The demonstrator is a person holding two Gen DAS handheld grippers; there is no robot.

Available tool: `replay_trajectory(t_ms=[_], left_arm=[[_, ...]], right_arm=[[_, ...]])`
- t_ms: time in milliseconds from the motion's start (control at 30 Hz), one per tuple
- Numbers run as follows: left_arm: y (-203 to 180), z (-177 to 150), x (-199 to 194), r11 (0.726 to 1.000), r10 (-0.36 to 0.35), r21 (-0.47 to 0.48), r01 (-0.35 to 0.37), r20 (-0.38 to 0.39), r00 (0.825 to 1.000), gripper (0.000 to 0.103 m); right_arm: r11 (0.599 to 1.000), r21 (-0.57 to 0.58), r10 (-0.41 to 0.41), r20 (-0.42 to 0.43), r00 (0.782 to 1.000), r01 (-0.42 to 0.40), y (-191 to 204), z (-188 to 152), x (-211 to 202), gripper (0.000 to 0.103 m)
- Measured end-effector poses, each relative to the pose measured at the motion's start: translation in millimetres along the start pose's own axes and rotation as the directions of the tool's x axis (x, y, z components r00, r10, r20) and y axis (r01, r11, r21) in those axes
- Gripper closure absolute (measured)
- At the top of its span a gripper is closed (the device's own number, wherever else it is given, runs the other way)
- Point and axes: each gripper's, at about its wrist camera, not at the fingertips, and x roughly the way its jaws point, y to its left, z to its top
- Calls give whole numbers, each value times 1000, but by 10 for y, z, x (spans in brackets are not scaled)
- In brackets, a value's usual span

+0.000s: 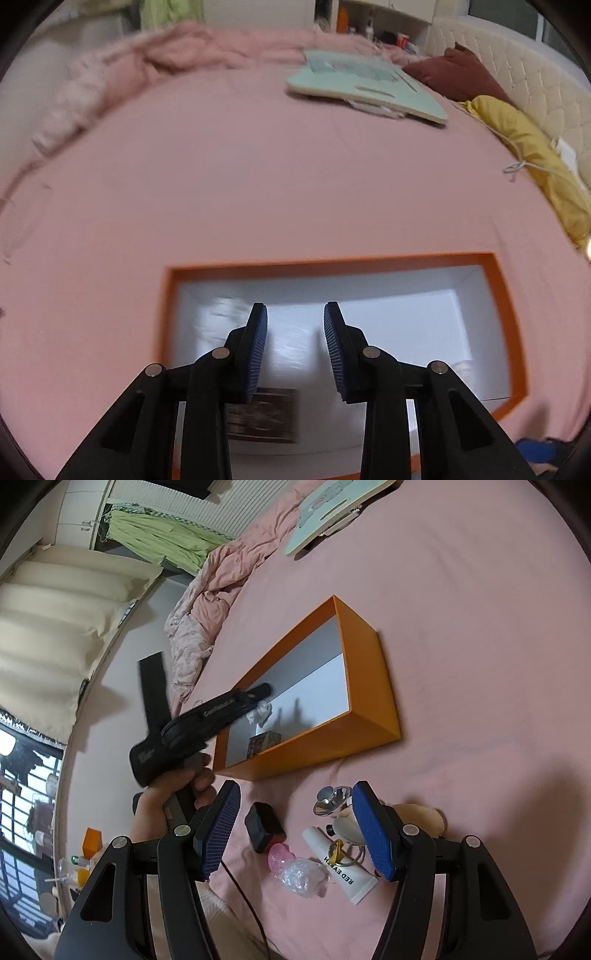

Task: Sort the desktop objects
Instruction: 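Grasp the white tissue ball in the box with the left gripper, set it on the bed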

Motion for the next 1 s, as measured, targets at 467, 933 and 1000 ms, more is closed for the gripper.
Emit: replay_trajectory(t_ms=[467,933,1000], left_arm=[[-68,-44,508,944,324,109,-310,-138,936,57],[373,52,-261,998,-42,-37,40,-49,998,78],[365,-38,-486,993,-112,-40,111,-32,993,78]], right_arm=[[1000,10,6,-2,1000,-6,-31,14,-4,39],[1000,17,6,5,1000,-6,-47,15,-20,39],[1000,16,1,7,1000,-1,-50,14,-21,39]])
